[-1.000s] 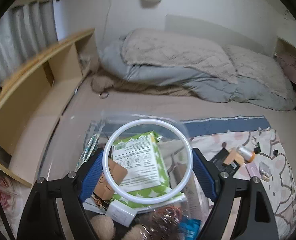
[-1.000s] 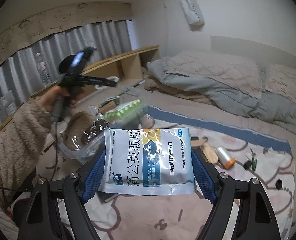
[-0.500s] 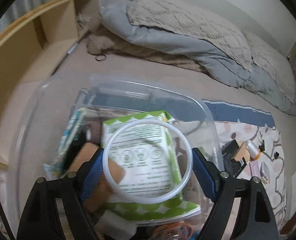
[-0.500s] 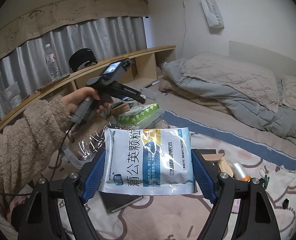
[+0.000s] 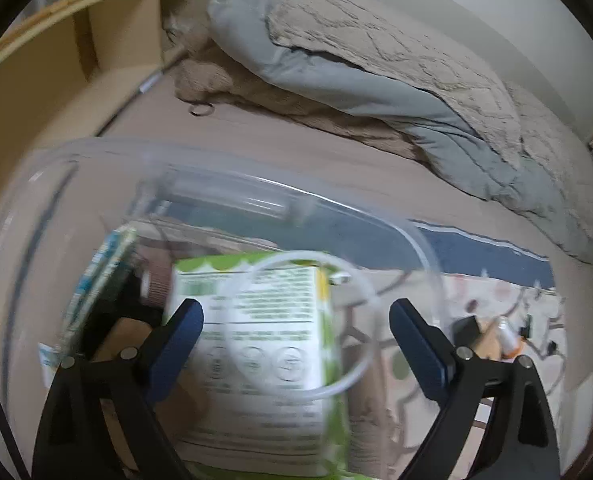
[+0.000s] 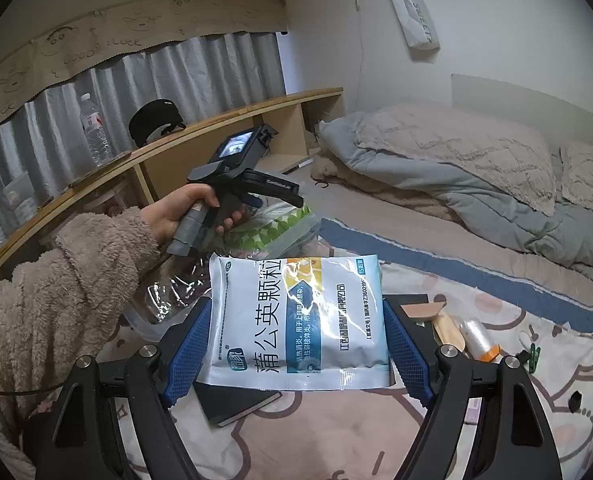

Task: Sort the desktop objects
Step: 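Carry the white ring and medicine sachet in both tools toward the clear plastic box, then open the left tool to drop the white ring into the clear box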

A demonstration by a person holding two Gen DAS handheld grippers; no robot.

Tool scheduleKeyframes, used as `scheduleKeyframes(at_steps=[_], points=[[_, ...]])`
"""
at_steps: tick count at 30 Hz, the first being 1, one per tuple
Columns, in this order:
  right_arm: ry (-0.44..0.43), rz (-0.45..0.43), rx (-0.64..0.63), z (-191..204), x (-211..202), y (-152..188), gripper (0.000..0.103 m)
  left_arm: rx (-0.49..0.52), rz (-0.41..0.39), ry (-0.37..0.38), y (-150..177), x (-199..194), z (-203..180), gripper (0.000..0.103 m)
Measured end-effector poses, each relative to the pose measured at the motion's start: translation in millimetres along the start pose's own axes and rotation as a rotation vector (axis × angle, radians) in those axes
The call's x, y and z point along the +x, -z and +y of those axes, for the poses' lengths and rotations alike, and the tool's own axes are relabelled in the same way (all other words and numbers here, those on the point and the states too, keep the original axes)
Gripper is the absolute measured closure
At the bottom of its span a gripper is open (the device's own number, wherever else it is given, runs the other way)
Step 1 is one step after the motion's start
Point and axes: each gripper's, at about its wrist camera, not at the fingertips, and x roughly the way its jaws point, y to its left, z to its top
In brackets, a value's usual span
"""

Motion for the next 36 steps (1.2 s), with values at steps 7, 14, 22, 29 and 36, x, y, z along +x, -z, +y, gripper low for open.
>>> scheduleKeyframes(at_steps=[7,14,22,29,36], points=[[0.004,0.014,0.007,-4.3,6.1,0.4,0.020,-0.068,-0.062,0.025,6.0,-18.4,22.9,0.008],[0.002,0.030,-0.035,1.1,23.5,-7.8,0.020,-0.034,-0.191,0.019,22.8,-69.7,16.8,0.008],[0.024,0.048,-0.120,14.3,64.5,-30.7,0.020,-0.040,-0.316,0.104,72.7,-134.5,11.0,0.008],[0.127,0.122,-0.308,30.7,111.9,-60.2,0.020,-0.077,-0.450,0.057,119.9,-159.6,27.6,0.004],[0.226,0.267,-0.576,56.9,170.9,-84.4,0.020,-0.068,-0.526,0.011,156.2,-169.9,37.6,0.004]])
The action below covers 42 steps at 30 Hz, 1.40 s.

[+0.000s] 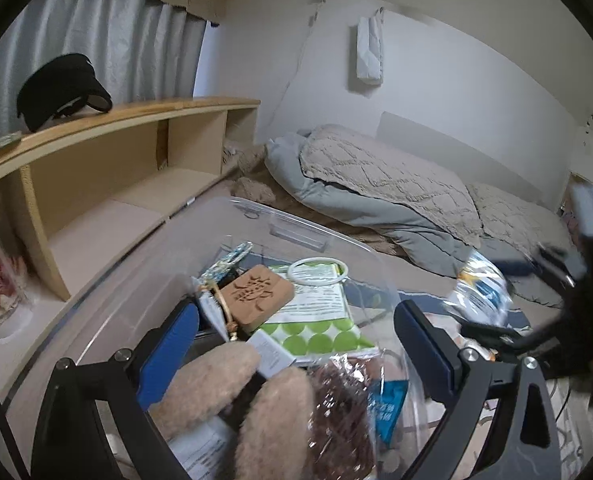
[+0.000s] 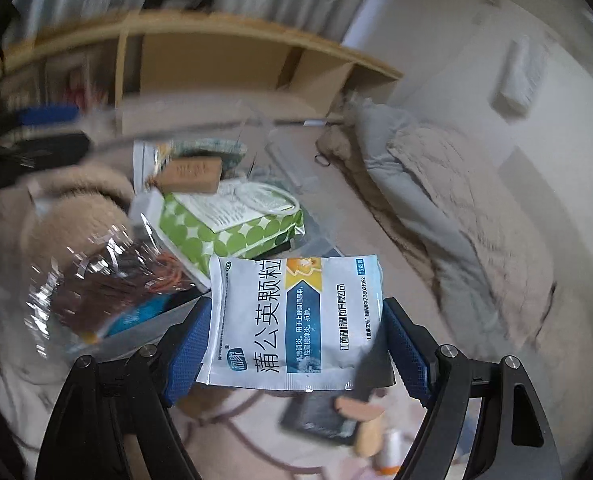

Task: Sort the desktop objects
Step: 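Open the left tool to drop the white ring into the clear box, then lower the right tool over the clear box and release the sachet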

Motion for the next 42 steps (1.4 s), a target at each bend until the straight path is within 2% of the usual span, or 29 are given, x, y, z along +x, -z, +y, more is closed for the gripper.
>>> scheduleKeyframes(at_steps=[4,9,13,19,23,24,34,42], points=[[0.071,0.090,-0.158,12.7,24.4,-23.7,0.020,0.026,-0.026,-0.030,9.6,-10.3,5.5,0.004],[0.066,0.194,-0.286,26.3,48.2,-48.3,0.020,0.003,-0.039,-0.034,17.6,-14.0,15.6,0.004],[0.101,0.294,-0.447,44.4,71.1,-54.6,0.020,-0.030,-0.037,-0.028,18.5,-13.4,24.9,0.004],[0.108,0.387,-0.554,58.1,98.2,-56.6,0.020,-0.038,-0.037,-0.017,20.2,-13.6,29.8,0.004],[0.154,0.400,-0.594,61.4,108.1,-57.2,0.001,-0.038,-0.039,-0.010,20.7,-13.5,32.3,0.004],[0.166,0.397,-0.596,61.1,109.3,-57.8,0.000,-0.038,-0.038,-0.011,20.3,-13.2,32.0,0.004],[0.178,0.327,-0.538,49.6,100.7,-61.8,0.000,-0.038,-0.027,0.000,22.0,-10.0,29.4,0.004],[0.090,0.155,-0.378,41.9,74.1,-61.5,0.000,-0.022,-0.019,0.004,23.7,-7.3,23.0,0.004]])
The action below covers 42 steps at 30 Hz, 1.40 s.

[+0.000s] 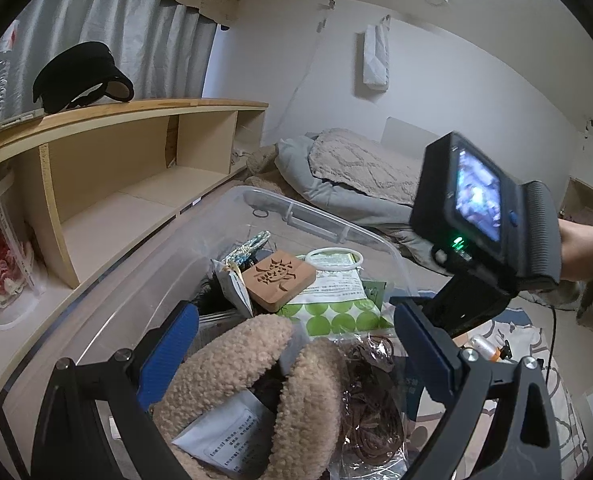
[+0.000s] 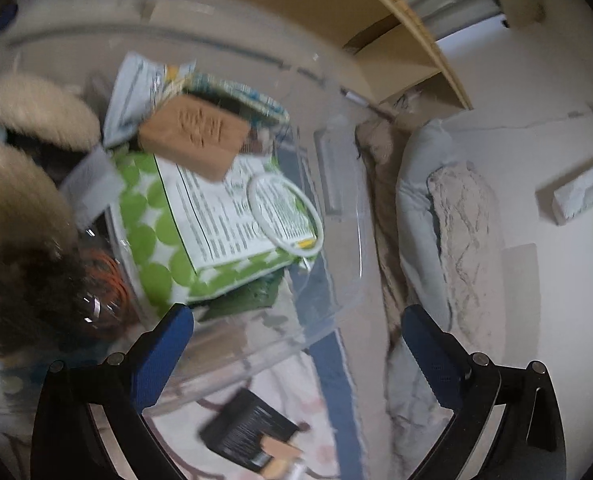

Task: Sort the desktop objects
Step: 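Lower the right tool over the clear box and release the sachet, then move both open tools back from the box toward the items on the blanket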

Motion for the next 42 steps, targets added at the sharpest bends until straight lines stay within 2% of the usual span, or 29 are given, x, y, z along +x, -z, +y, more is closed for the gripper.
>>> scheduleKeyframes(at_steps=[5,9,14,24,30,35,42], points=[[-0.012,-0.083,0.091,0.7,-12.2,10.8,0.000,0.013,0.000,-0.005,1.1,-1.0,-3.5,0.004],[-0.050,-0.185,0.194,8.1,-26.7,23.9,0.000,0.019,-0.001,-0.017,1.2,-0.8,-6.4,0.004],[-0.073,-0.239,0.304,15.1,-35.0,36.0,0.000,0.045,-0.008,-0.045,2.2,-2.4,-11.6,0.000],[-0.166,-0.435,0.543,12.0,-59.7,60.3,0.000,0.088,-0.015,-0.051,3.4,-4.1,-23.3,0.000],[-0.163,-0.547,0.642,10.9,-78.8,78.8,0.000,0.095,-0.012,-0.052,4.6,-2.0,-27.0,0.000],[-0.176,-0.588,0.711,5.3,-90.7,99.5,0.000,0.101,-0.012,-0.040,6.0,-2.0,-31.4,0.000],[-0.141,-0.613,0.766,-3.0,-107.8,141.4,0.000,0.124,-0.026,-0.031,8.4,-4.2,-42.5,0.000]])
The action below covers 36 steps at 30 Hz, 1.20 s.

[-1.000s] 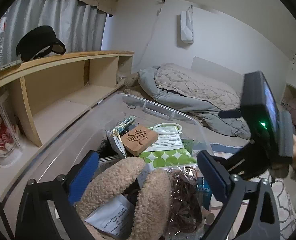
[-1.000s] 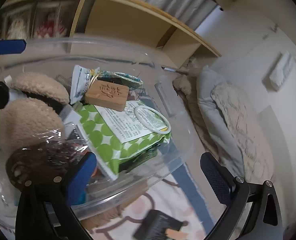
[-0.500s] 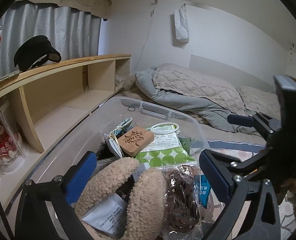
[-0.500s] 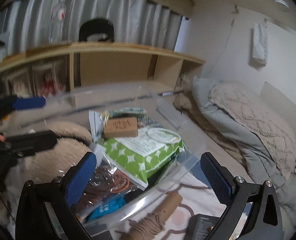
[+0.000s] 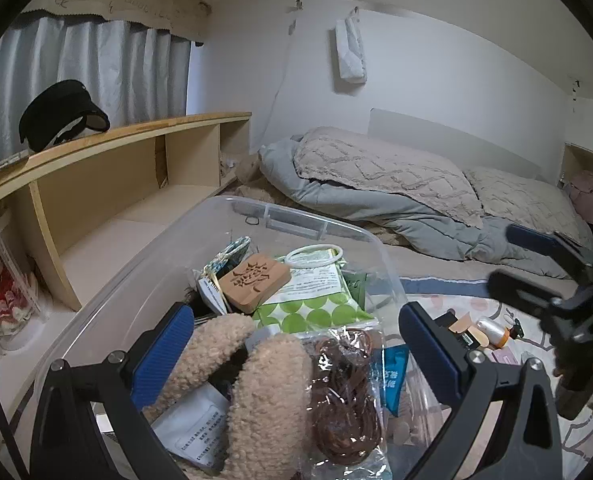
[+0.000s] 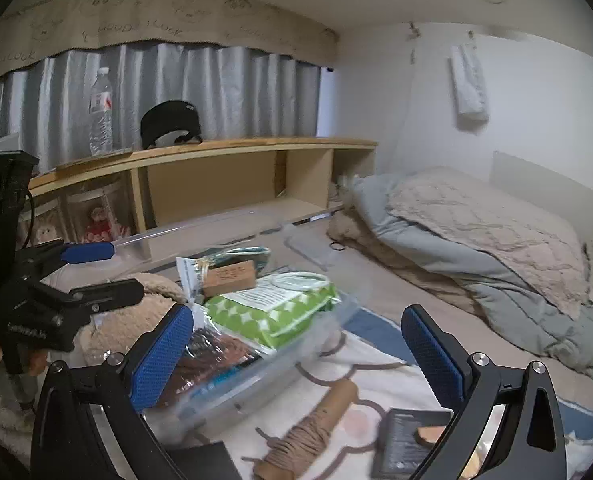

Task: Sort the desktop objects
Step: 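Move both open tools back from the box toward the items on the blanket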

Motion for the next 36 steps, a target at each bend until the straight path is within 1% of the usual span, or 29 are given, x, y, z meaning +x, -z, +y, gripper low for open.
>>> scheduleKeyframes(at_steps=[9,18,21,24,30,36], points=[[0.090,-0.004,0.023,-37.1,-54.2,23.1,0.000,0.023,-0.023,0.028,0.5,-0.3,-20.1,0.000],[0.216,0.026,0.067,-72.3,-101.0,60.4,0.000,0.054,-0.059,0.119,2.3,-6.3,-54.0,0.000],[0.264,0.025,0.083,-83.3,-114.4,72.7,0.000,0.060,-0.062,0.152,2.4,-6.6,-65.0,0.000],[0.304,0.013,0.098,-93.5,-127.5,82.8,0.000,0.066,-0.074,0.168,3.0,-7.7,-74.4,0.000],[0.349,-0.026,0.132,-108.1,-148.3,93.4,0.000,0.077,-0.104,0.190,4.6,-9.7,-90.8,0.000],[0.405,0.019,0.127,-113.2,-153.7,98.5,0.000,0.076,-0.111,0.224,4.7,-7.6,-103.6,0.000]])
